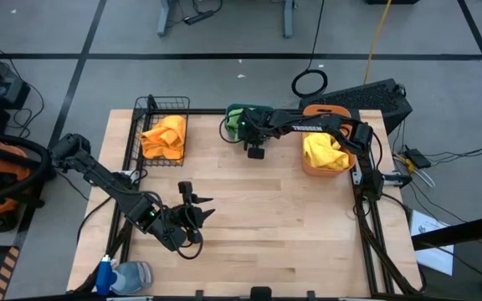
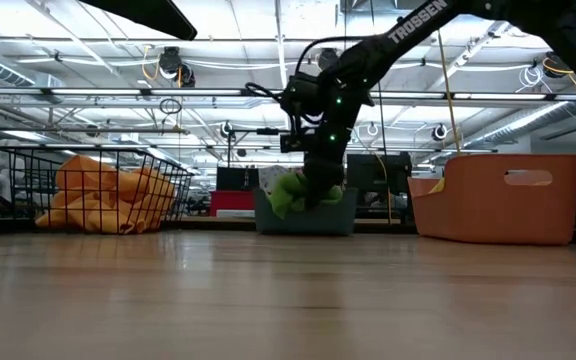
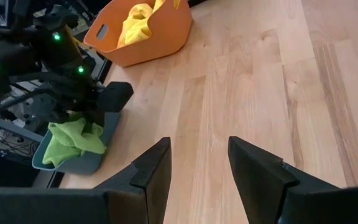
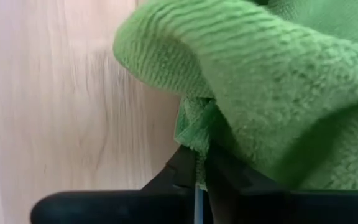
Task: Sort microfiber towel by color & place in baskets
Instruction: Put the green microfiber cloth into the blue bin
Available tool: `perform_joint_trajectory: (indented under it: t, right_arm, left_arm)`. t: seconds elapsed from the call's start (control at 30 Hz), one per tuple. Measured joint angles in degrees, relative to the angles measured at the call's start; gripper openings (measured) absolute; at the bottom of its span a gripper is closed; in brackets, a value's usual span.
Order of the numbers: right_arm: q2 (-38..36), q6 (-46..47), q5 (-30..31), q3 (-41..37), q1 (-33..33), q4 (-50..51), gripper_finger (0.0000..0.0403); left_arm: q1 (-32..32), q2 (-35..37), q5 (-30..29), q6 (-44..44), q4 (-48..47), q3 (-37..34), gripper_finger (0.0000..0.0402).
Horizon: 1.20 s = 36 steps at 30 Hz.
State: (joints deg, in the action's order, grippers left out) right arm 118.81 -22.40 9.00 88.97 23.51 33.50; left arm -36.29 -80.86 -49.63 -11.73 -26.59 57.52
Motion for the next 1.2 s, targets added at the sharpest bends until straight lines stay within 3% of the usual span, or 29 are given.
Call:
perform_joint_trajectory:
  t: [0.2, 0.4, 0.6, 1.03, 1.2]
  right_arm:
    - [-0.09, 0.27, -0.37, 3.02, 0.08, 1.55, 0.0004]
    - [-0.23, 1.67, -4.64, 5.64, 0.59, 5.82, 0.0012]
    - [-0.25, 3.53, -4.97, 5.60, 0.81, 8.96, 0.0012]
    - [0.15, 3.52, -9.46, 5.58, 0.76, 8.90, 0.0086]
    - [0.15, 3.06, -9.19, 5.58, 0.87, 7.30, 0.0057]
  left_arm:
    - [0.00, 0.00, -0.02, 0.02, 0.00, 0.00, 0.0166]
    - [0.00, 0.00, -0.02, 0.02, -0.04, 0.00, 0.0166]
    - [0.00, 0.00, -0.02, 0.00, -0.04, 0.00, 0.0166]
    - [-0.11, 0.00, 0.48, -0.39, 0.11, 0.00, 0.0166]
    - [-0.11, 0.00, 0.80, -0.48, 0.11, 0.00, 0.0166]
